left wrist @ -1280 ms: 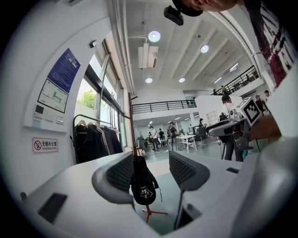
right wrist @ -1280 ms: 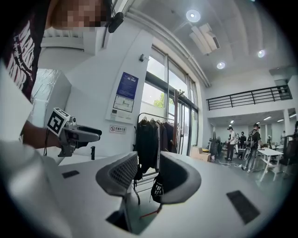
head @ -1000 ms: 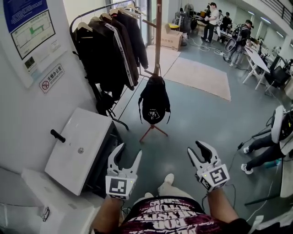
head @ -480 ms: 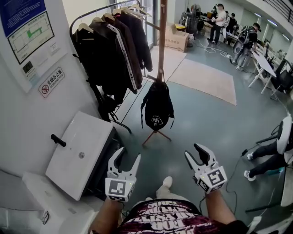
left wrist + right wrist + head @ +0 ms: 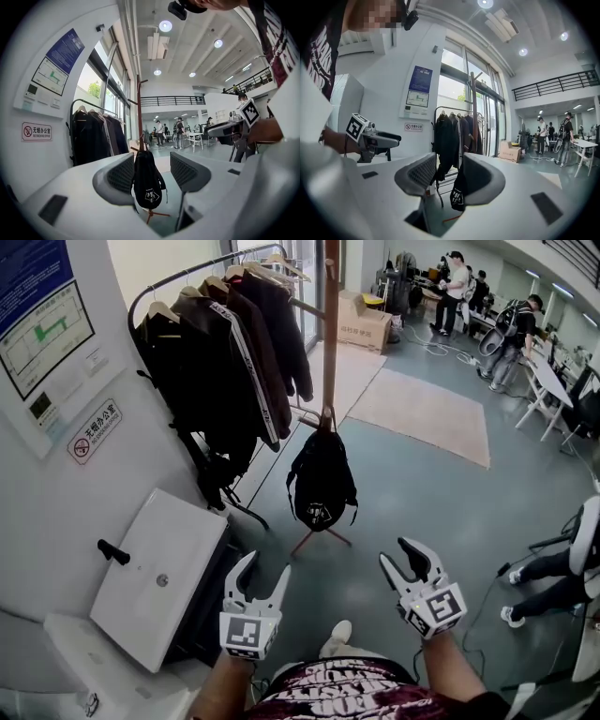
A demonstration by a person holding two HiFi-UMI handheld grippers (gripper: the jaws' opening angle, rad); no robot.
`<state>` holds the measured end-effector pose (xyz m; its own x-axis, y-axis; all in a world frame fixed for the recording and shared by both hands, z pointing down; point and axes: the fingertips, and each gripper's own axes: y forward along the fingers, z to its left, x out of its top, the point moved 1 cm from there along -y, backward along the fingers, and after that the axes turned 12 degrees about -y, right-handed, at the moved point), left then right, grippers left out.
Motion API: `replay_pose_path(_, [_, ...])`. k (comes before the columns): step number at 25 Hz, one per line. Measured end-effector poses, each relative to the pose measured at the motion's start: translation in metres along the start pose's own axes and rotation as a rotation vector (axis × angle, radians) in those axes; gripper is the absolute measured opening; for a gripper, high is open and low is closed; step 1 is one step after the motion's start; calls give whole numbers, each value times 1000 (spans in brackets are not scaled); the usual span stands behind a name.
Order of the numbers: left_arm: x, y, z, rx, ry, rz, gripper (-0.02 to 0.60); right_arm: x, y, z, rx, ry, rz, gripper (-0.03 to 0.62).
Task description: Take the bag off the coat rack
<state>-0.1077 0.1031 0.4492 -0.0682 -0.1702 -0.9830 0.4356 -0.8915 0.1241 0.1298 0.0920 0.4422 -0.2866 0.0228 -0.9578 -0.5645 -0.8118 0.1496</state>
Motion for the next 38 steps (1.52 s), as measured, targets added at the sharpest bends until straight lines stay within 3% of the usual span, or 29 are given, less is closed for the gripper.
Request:
replay_pose_path(7, [16, 45, 9, 38, -17, -30, 242, 0, 26, -38, 31, -11, -16, 195])
replay_pose_path(16, [33, 104, -16, 48, 23, -46, 242, -15, 33, -96, 46, 13, -41, 195])
replay_pose_path(27, [46, 109, -15, 113, 45, -32, 242, -30, 34, -113, 84, 76, -92, 195])
replay_pose_path(38, [42, 125, -20, 72, 60, -3, 242, -34, 33, -139, 11, 93, -96, 195])
